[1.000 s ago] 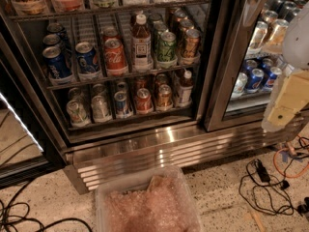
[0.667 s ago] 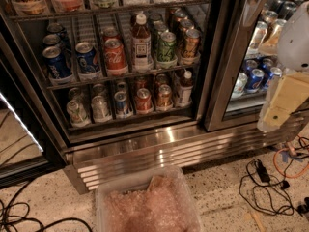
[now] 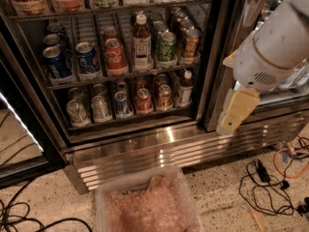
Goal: Pick redbull can from bottom shelf of fridge
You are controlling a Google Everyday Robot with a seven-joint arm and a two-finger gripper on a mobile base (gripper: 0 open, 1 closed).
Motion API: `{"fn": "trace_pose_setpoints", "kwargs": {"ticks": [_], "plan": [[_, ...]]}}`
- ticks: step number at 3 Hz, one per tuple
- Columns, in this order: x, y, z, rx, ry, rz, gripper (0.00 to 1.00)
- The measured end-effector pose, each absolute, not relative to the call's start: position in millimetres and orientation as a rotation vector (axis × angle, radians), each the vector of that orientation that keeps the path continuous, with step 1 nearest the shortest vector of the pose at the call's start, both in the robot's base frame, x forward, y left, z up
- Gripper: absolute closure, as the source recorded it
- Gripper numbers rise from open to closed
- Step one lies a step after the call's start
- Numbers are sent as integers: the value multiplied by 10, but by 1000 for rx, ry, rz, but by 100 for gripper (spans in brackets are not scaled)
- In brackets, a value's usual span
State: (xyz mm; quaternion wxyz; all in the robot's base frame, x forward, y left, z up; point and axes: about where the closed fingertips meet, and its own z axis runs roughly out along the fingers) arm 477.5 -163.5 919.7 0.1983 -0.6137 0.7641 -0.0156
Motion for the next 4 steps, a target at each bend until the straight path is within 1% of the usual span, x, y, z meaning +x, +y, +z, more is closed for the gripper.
{"fn": "trace_pose_setpoints", "kwargs": {"ticks": [2, 3, 4], "plan": [[5128, -1213, 8585, -1698, 2115, 38, 0], [5199, -1063, 8308, -1715, 2108, 68, 0], [5240, -1008, 8100, -1700, 2102, 142, 0]]}}
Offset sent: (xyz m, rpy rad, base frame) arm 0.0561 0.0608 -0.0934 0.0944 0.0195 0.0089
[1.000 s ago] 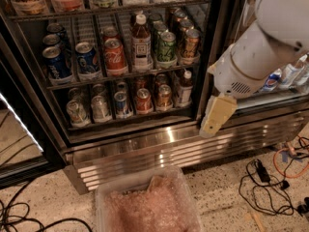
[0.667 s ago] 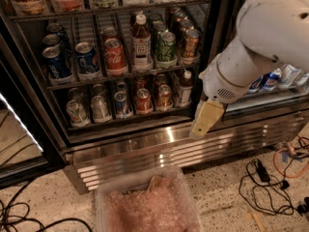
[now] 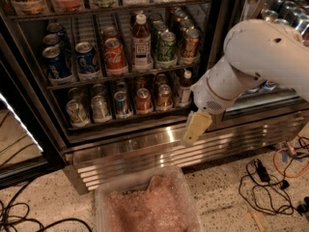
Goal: Pick redbull can from bottom shelf of fridge
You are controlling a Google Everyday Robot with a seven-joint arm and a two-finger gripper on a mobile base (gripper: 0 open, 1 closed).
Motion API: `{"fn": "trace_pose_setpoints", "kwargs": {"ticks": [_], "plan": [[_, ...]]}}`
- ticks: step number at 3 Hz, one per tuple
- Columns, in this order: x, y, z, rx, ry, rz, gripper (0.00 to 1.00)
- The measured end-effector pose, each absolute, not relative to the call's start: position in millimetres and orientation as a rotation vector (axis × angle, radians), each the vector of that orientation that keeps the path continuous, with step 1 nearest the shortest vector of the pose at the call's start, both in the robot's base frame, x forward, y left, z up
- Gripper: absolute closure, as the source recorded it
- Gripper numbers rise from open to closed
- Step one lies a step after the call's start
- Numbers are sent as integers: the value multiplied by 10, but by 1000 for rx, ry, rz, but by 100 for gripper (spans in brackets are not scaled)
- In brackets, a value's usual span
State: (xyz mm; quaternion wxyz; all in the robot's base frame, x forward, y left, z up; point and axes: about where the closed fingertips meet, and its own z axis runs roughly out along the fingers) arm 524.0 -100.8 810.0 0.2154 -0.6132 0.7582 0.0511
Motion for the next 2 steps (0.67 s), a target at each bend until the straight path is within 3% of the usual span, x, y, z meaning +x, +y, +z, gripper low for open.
{"fn": "trace_pose_setpoints", "kwargs": {"ticks": [2], "plan": [[5288, -920, 7783, -1519, 2140, 407, 0]]}}
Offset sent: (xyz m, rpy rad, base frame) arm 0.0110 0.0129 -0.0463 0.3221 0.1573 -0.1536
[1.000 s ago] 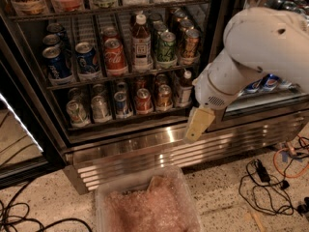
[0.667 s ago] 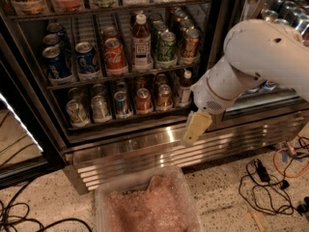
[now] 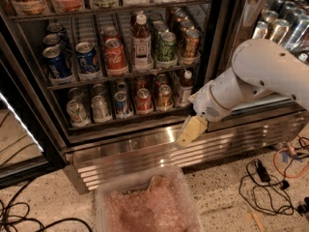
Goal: Pick redbull can from bottom shelf of fridge
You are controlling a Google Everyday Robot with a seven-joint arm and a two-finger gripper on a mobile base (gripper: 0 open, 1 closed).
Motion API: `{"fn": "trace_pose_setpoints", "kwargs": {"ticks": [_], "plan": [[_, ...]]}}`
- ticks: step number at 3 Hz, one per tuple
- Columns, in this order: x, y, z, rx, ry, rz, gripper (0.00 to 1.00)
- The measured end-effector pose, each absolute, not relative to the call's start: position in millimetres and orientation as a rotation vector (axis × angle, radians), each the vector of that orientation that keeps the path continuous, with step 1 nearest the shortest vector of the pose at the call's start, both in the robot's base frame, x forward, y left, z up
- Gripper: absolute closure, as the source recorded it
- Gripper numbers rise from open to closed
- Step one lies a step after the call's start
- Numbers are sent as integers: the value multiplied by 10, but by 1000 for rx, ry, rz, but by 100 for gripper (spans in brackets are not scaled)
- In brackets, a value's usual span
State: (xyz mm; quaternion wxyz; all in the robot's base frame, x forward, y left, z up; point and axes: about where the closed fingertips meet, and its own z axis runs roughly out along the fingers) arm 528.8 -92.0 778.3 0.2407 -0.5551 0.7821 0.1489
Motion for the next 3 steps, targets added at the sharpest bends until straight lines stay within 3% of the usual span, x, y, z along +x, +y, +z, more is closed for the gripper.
{"fn": "trace_pose_setpoints", "kwargs": {"ticks": [1, 3], "plan": [[5288, -920, 7782, -1519, 2140, 407, 0], [5590, -293, 7218, -1378, 2121, 495, 0]]}}
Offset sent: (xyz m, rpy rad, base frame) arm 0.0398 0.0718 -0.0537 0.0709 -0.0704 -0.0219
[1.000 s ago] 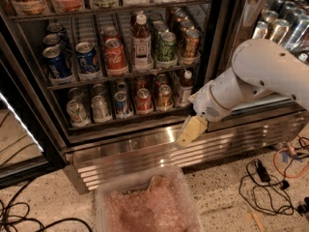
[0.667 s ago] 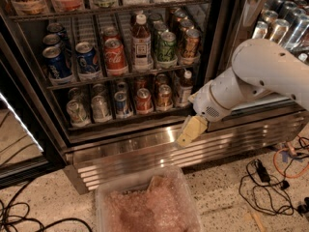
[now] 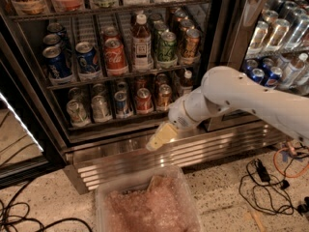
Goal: Pick redbull can from bottom shelf of fridge
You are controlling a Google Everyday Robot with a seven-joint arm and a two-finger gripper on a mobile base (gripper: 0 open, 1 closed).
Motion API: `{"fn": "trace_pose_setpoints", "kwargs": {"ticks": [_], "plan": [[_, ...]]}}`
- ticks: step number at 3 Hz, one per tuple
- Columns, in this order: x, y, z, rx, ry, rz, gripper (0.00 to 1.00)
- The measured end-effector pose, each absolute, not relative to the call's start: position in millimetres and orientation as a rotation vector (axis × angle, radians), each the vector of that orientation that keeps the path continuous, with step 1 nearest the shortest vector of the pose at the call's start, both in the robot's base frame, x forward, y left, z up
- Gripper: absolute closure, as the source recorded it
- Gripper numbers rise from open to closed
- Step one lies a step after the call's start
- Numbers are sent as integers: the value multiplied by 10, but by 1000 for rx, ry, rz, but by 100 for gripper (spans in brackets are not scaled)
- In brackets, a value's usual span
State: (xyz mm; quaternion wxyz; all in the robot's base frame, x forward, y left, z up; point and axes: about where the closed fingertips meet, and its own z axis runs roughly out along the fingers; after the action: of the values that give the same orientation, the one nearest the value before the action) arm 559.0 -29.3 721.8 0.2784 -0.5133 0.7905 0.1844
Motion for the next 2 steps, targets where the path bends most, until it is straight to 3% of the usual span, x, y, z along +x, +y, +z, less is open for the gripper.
{"fn": "trace_pose_setpoints", "kwargs": {"ticks": [2], "plan": [[5692, 161, 6734, -1197, 2119, 666, 0]]}}
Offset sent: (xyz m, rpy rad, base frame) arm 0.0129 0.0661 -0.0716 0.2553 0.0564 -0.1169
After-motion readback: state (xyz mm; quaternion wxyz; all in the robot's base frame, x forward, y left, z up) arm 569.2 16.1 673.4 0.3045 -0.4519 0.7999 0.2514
